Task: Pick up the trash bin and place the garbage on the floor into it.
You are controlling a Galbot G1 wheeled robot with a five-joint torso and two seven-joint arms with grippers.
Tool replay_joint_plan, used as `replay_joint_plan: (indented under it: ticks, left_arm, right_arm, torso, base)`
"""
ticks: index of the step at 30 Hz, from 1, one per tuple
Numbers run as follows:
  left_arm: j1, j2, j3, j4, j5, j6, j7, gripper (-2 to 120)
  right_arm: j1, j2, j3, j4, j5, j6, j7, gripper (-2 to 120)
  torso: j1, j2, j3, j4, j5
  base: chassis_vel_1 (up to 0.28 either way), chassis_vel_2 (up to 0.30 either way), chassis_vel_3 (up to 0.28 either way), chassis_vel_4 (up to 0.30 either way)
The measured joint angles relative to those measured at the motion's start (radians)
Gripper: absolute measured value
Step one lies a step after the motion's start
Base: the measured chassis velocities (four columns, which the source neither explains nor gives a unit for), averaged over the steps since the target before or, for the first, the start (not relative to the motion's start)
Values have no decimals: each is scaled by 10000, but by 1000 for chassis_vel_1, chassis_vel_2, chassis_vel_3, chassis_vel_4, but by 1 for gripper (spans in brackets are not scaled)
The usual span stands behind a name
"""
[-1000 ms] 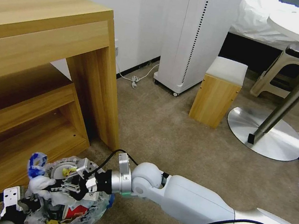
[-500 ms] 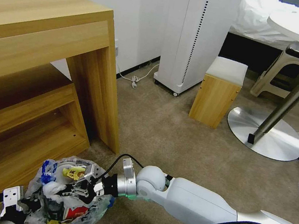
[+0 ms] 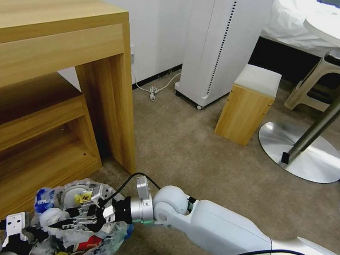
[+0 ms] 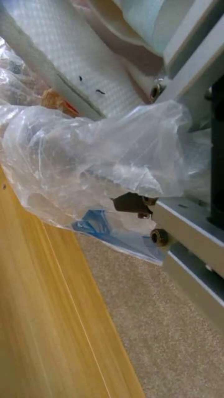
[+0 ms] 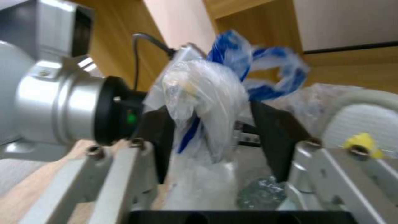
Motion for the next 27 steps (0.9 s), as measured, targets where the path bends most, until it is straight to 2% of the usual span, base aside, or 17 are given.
replay_joint_plan:
  ticks: [2,5,6,9,10,12,17,21,24,25,27]
  left_arm:
    - [0,-2,3,0,14,-4,3,1]
    - [14,2,-1,1,57,-40,8,1]
    - [14,2,-1,1,57,-40,8,1]
    - [14,17,-10,1,55,-70,4,1]
    - [14,17,-10,1,55,-70,4,1]
    - [7,16,-27,21,54,-93,4,1]
    - [-3,0,-55,37,149,-162,241,1]
    - [-30,15,-46,-1,85,-169,495,1]
    - [-26,82,-13,-160,-363,-65,716,1]
    - [-26,82,-13,-160,-363,-65,716,1]
    - [-51,134,89,-207,-737,6,754,1]
  right_arm:
    - [-22,0,1,-19,-3,13,57,55]
    - [-104,-56,25,-27,-17,34,165,70]
    - [-104,-56,25,-27,-17,34,165,70]
    - [-84,-74,49,14,-32,56,207,84]
    - [-84,-74,49,14,-32,56,207,84]
    - [11,-138,127,119,-12,108,240,95]
    - [278,-287,506,434,197,202,375,100]
    - [859,-680,1247,938,866,295,974,100]
    - [1254,-1411,2021,1440,1185,192,1748,100]
    - [1254,-1411,2021,1440,1185,192,1748,100]
    - [1311,-2010,2523,1906,1198,-210,2488,100]
  torso:
    - [0,0,0,0,0]
    - [0,0,0,-1,0]
    - [0,0,0,-1,0]
    - [0,0,0,0,0]
    - [0,0,0,0,0]
    - [0,-1,0,0,0]
    - [0,0,0,0,1]
    - [0,-1,1,2,1]
    - [0,0,0,1,1]
    - [0,0,0,1,1]
    - [0,-1,1,-3,2]
  base:
    - [0,0,0,0]
    - [0,0,0,0]
    - [0,0,0,0]
    - [0,0,0,0]
    - [0,0,0,0]
    - [0,0,0,0]
    - [0,0,0,0]
    - [0,0,0,0]
    - [0,0,0,0]
    - [0,0,0,0]
    - [0,0,0,0]
